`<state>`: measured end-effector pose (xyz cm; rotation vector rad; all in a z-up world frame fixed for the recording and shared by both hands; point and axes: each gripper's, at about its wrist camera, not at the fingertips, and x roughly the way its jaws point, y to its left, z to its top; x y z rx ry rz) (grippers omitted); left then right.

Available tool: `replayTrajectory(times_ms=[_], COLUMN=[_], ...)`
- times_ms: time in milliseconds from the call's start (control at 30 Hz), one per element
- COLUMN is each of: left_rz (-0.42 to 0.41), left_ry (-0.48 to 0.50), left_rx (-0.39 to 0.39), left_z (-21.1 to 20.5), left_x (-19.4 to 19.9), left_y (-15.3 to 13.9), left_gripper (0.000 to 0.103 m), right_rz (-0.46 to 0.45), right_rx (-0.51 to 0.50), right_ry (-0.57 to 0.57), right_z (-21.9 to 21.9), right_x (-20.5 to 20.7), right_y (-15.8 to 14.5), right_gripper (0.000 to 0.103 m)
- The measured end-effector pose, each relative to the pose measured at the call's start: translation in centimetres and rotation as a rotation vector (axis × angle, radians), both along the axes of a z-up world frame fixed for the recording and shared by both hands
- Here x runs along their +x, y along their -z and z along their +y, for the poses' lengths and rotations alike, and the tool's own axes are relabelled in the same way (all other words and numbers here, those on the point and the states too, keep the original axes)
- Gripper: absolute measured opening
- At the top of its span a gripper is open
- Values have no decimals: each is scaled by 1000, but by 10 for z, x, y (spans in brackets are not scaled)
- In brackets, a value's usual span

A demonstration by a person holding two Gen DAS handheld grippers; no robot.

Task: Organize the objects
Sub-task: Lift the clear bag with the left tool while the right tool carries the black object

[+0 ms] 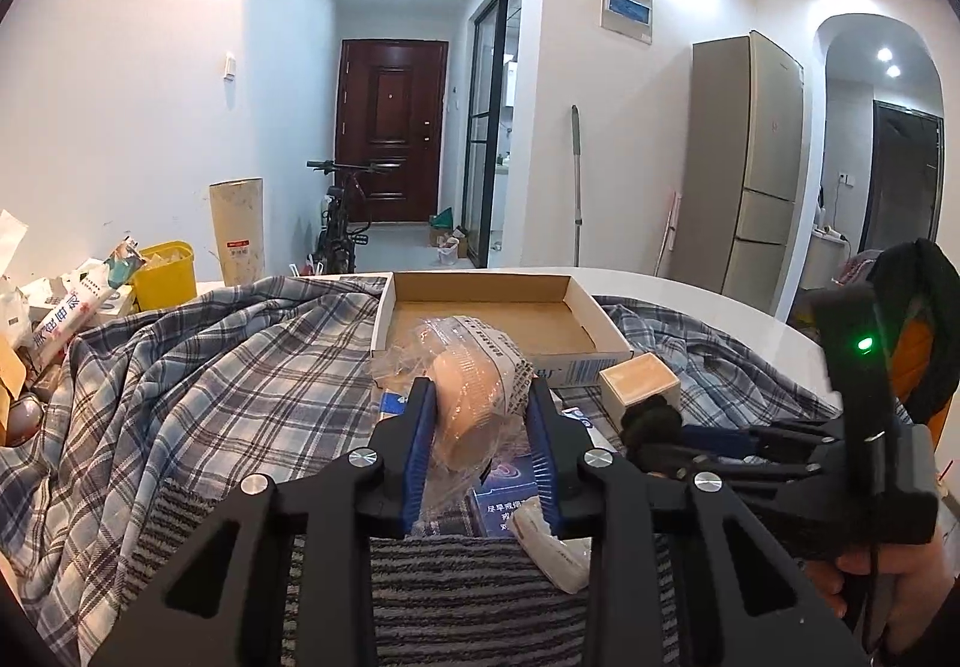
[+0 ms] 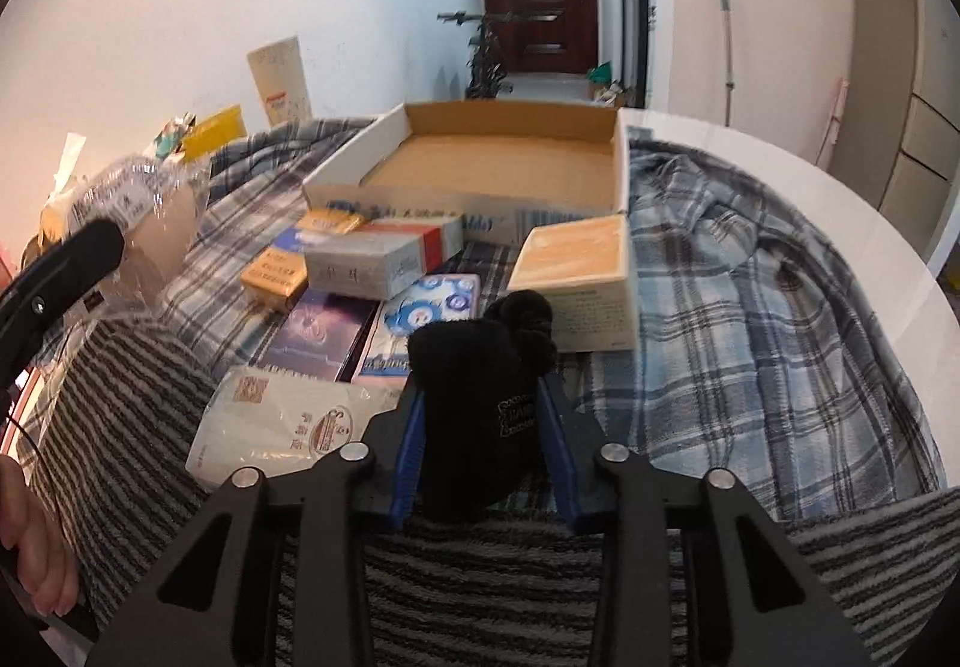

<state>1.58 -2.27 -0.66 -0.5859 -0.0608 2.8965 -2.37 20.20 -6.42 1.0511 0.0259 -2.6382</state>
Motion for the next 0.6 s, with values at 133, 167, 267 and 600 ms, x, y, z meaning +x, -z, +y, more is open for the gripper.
replayTrajectory(times_ms=[133,167,267,600], left_rz=[13,19,56,53], left_ry=[-24,-47,-57,-79], left_rx=[-22,-36,-50,-39], left_z=[2,3,5,1], left_x=[3,4,13,19], left_y=[-2,-3,-12,-31], left_gripper=[32,32,32,32], right_rz=[87,101,140,243], right_rx=[-56,-63,-67,-110], right_ry=[16,16,10,6], right_z=[11,11,13,19], right_x=[13,14,20,38], right_y=[-13,-17,-27,-56], right_gripper=[32,32,32,32])
